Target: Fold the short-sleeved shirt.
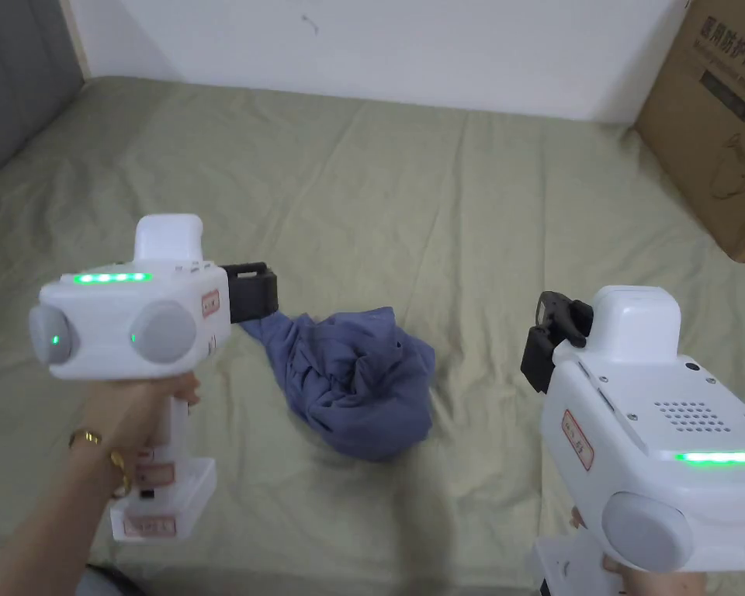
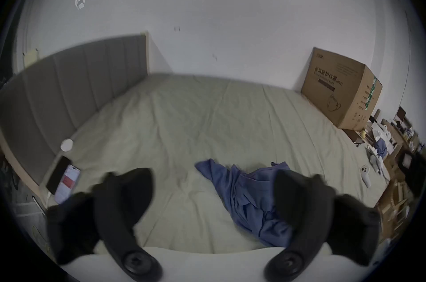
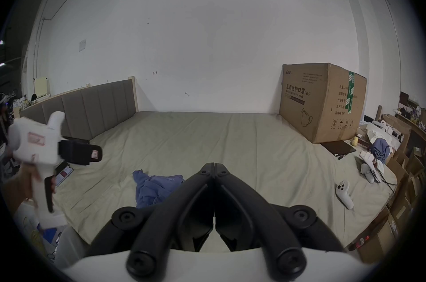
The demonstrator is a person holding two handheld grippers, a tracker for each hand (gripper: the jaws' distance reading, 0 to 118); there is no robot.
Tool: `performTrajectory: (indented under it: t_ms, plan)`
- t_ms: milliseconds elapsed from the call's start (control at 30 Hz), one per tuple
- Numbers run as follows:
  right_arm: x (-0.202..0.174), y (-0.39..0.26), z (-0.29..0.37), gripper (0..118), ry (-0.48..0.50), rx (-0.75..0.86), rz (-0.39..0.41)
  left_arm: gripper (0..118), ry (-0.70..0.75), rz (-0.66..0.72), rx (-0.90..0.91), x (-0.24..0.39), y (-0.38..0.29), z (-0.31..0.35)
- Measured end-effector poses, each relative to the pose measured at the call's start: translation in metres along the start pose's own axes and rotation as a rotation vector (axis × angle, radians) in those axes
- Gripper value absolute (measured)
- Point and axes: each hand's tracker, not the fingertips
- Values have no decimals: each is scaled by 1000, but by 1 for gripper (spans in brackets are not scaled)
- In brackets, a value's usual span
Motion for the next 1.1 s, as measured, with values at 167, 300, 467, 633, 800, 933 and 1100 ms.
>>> performTrajectory:
  t_ms: [167,300,467,633,800,933,1100]
  plan:
    - [5,-7,-17,0,-12,-45,5,113,55,-13,-239,-5,25,-79]
    - [9,-14,-37,0,-20,-87,5,113,94,-41,-400,-2,29,-137]
    - [13,-21,-63,0,-33,-139,5,112,114,-45,-513,-1,23,-193]
    - [19,-30,-85,0,-38,-183,5,24,169,-98,-526,4,11,-220]
    - [22,-42,-95,0,-49,-225,-11,4,131,-130,-446,8,-8,-209]
    - [22,-42,-92,0,-44,-238,-26,4,74,1,-324,-4,9,-177]
    - [25,-23,-101,0,2,-284,-43,4,-48,69,-184,-10,24,-111]
